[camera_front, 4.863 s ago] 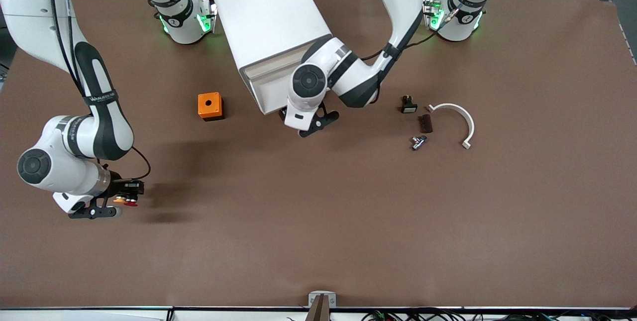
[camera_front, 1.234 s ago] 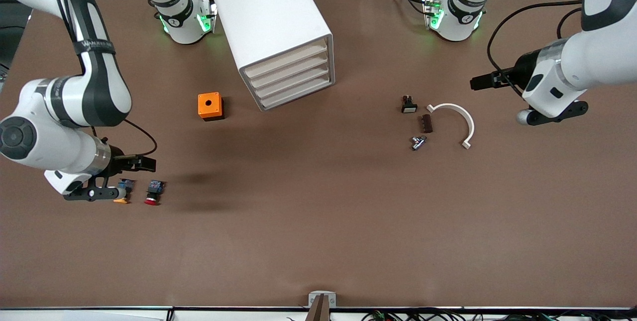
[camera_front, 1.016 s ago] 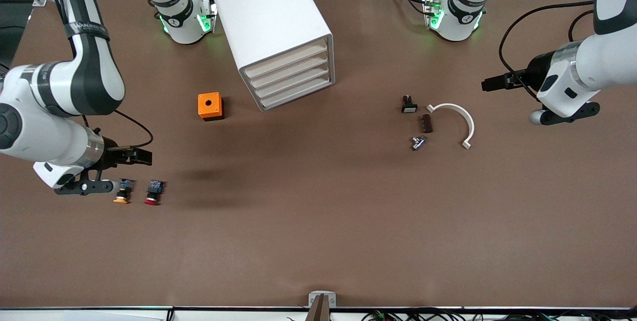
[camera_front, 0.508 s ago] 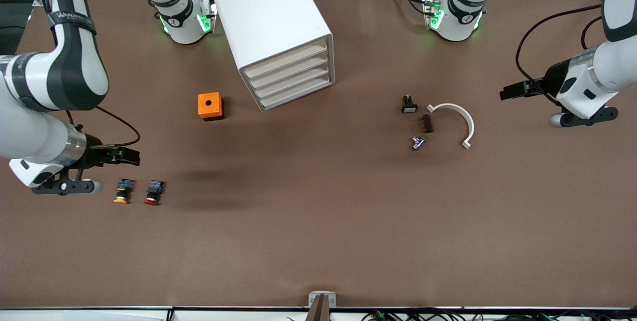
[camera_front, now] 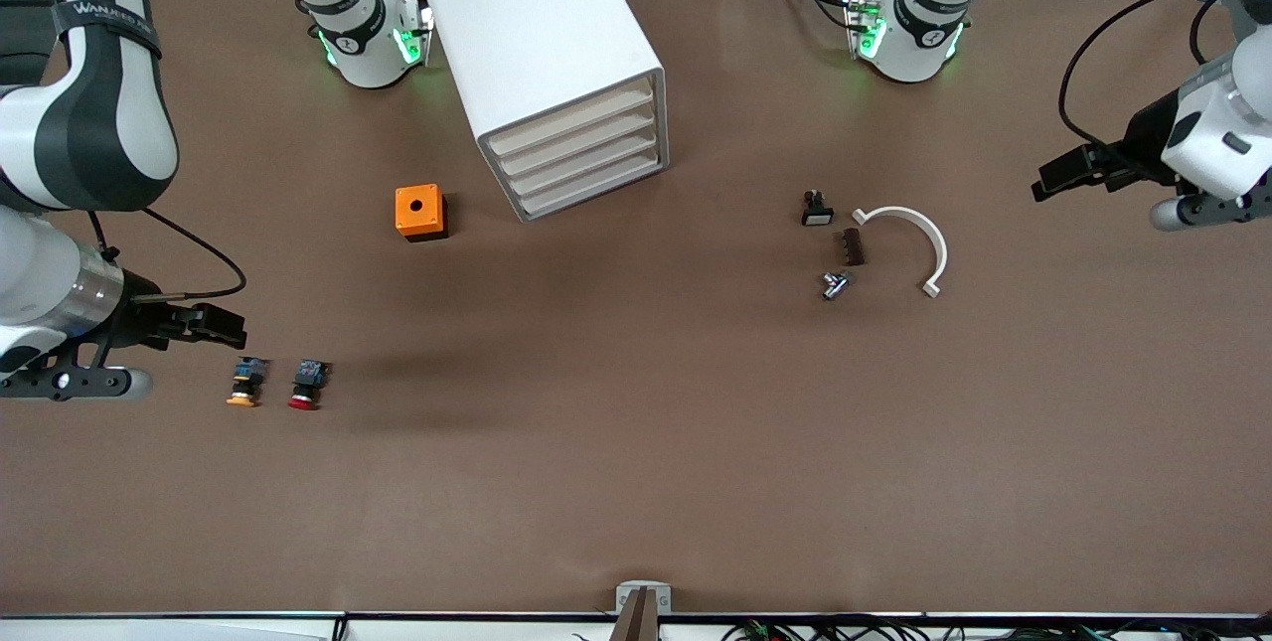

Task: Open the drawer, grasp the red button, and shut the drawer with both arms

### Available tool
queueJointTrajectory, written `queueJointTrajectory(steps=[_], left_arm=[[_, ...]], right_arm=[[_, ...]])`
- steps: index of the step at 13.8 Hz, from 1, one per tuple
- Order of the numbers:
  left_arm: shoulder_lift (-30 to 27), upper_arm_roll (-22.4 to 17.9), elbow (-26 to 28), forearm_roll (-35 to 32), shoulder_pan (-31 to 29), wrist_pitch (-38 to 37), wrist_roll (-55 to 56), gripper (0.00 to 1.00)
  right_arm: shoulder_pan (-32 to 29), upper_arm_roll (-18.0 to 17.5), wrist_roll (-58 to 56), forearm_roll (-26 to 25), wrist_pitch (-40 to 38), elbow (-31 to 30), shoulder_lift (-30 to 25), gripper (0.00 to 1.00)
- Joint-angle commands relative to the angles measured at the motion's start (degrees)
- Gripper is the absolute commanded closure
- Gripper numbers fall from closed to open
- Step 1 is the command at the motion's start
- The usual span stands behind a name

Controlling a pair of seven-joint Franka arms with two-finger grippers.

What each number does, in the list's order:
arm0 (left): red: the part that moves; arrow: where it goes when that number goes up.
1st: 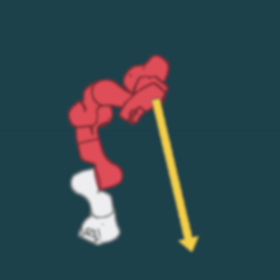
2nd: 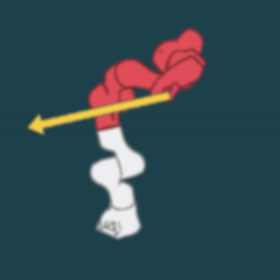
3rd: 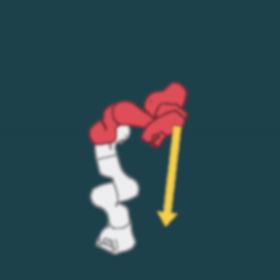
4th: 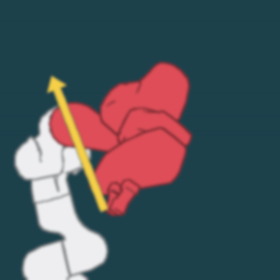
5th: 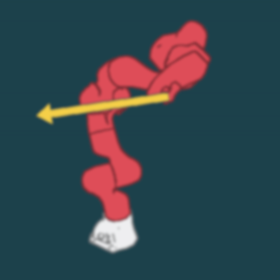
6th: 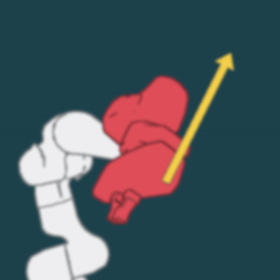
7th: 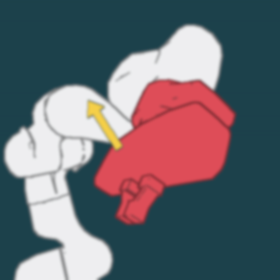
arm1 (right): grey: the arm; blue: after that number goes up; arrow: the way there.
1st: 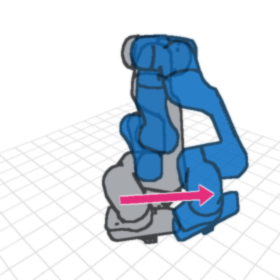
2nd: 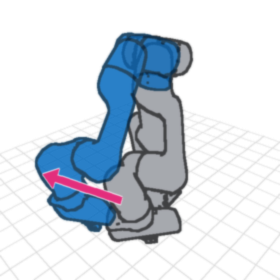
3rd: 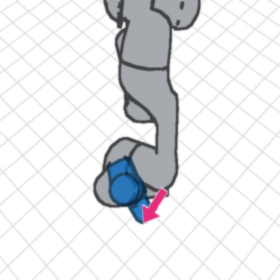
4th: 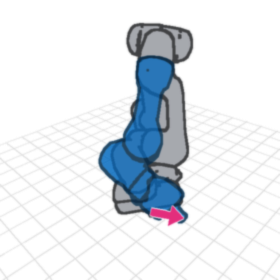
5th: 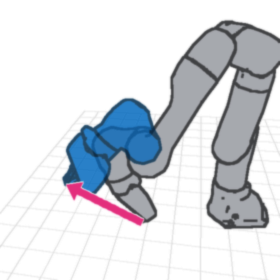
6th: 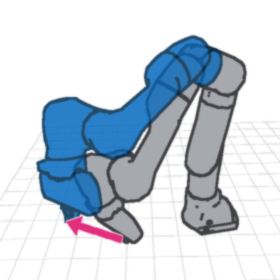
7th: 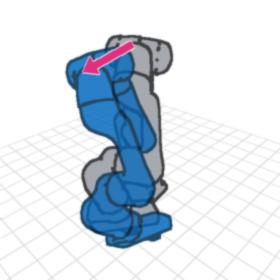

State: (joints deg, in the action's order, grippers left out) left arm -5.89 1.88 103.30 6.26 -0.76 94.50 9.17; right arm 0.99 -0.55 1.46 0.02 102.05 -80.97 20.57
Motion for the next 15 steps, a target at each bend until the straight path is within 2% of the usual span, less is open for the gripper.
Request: queueJointTrajectory(steps=[1,6,15], left_arm=[[-1.8,0.5,-2.8,-1.2,-0.2,0.5,-0.6,0.01],[2.3,0.6,-10.3,-1.2,0.3,0.4,0.7,0.01],[2.7,0.8,-11.5,-1.7,0.8,-0.1,0.5,0.01]], right_arm=[[-0.6,-0.4,0.5,0.6,-1.2,1.6,0.7,0.00],[-1.7,-0.7,0.3,0.9,-6.2,1.3,-0.2,0.00],[-2.8,-0.3,0.7,1.8,-13.8,1.7,-3.8,0.00]])
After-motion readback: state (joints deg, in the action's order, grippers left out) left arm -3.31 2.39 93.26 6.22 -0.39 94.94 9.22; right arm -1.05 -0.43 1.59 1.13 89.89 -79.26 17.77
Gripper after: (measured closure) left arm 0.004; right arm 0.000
